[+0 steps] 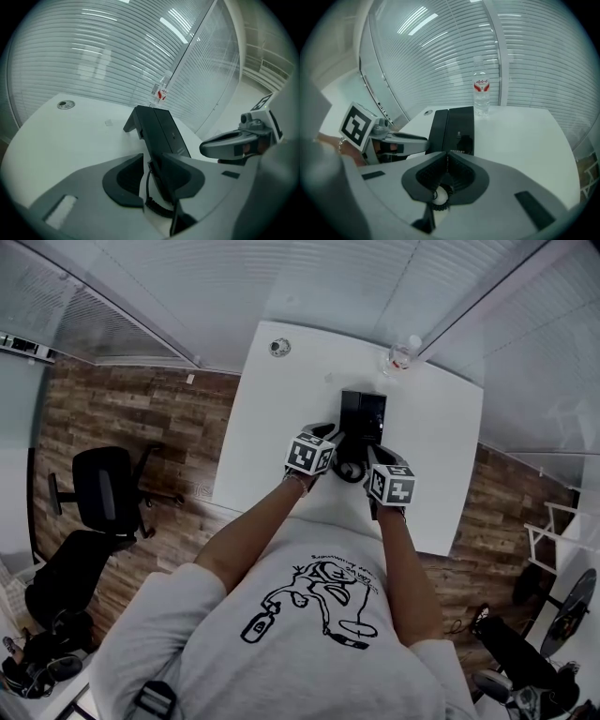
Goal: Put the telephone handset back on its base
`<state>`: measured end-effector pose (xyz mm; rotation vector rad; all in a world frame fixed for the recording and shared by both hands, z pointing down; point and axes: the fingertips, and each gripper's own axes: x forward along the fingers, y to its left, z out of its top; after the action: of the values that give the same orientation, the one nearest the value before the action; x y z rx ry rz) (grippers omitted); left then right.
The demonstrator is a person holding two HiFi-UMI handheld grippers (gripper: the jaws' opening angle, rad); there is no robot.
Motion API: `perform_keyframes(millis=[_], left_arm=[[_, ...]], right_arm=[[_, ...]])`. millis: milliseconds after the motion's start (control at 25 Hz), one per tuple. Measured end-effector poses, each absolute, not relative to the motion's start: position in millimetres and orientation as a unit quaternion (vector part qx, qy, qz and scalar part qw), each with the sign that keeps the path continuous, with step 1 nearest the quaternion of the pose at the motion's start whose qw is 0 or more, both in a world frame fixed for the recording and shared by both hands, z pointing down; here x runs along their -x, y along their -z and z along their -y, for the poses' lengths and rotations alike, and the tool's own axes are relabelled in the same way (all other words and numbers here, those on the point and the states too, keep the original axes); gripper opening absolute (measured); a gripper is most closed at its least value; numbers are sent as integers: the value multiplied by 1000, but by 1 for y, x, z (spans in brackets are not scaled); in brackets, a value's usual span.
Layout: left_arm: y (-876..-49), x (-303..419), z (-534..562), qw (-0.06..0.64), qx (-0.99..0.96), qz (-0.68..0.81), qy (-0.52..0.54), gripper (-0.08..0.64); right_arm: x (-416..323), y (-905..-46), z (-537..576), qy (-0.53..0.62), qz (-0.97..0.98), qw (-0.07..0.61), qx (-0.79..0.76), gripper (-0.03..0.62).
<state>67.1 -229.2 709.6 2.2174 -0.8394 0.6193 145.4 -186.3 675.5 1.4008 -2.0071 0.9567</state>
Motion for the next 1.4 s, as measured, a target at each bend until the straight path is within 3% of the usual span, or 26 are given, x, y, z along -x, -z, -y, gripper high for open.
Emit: perform_keyframes(millis=[480, 1400], left_arm=[[-666, -70, 202, 297, -856, 364, -214, 112], [-386, -121, 108, 157, -916, 367, -45, 87]], right_arm=[[-177, -617, 166, -281, 788, 221, -502, 8], [-223, -356, 94, -90, 862, 113, -486, 8]])
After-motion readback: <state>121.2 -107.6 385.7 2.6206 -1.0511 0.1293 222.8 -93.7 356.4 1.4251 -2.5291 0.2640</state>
